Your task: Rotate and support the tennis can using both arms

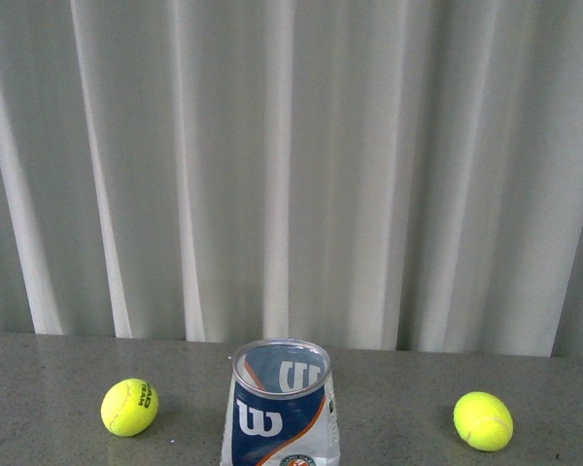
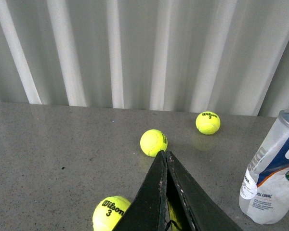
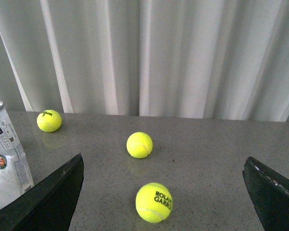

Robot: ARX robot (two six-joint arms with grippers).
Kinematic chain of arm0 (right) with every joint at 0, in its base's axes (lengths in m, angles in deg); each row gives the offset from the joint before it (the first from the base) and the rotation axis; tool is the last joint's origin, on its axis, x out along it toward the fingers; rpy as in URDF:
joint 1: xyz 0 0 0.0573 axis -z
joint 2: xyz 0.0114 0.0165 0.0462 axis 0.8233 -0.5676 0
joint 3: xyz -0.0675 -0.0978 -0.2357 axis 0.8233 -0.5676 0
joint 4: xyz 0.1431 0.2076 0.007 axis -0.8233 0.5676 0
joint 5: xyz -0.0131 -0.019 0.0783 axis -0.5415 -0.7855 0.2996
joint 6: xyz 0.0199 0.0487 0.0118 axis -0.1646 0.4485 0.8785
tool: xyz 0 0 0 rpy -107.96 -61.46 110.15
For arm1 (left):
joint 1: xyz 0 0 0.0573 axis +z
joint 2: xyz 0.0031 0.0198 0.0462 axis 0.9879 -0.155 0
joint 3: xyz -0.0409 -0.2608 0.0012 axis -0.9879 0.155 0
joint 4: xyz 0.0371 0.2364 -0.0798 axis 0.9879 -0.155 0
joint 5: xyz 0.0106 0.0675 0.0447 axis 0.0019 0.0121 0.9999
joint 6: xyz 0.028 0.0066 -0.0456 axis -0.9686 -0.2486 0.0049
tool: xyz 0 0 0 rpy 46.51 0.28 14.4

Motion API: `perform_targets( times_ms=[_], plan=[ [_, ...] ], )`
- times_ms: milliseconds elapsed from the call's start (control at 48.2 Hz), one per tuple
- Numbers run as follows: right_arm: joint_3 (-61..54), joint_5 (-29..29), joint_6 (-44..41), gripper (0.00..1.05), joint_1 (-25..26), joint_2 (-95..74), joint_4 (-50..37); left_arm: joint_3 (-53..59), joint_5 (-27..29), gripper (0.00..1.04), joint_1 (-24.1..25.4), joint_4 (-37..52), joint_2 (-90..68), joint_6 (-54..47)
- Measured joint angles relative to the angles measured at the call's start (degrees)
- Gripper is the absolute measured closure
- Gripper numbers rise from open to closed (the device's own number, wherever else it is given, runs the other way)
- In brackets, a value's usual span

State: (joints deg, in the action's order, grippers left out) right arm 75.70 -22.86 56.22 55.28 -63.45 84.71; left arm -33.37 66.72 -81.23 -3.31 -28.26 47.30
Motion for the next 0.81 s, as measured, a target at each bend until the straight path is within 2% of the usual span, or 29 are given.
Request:
perform_targets(
  times_ms=[457,810],
  plan=[
    [0.0,0.0,0.0,0.07,0.0,0.0,0.0,0.0,0.0,1.01,0.0,-11.6,12.1,0.0],
    [0.0,0.0,0.0,0.07,0.0,0.0,0.0,0.0,0.0,1.01,0.0,-17.1,17.7,0.0]
  ],
)
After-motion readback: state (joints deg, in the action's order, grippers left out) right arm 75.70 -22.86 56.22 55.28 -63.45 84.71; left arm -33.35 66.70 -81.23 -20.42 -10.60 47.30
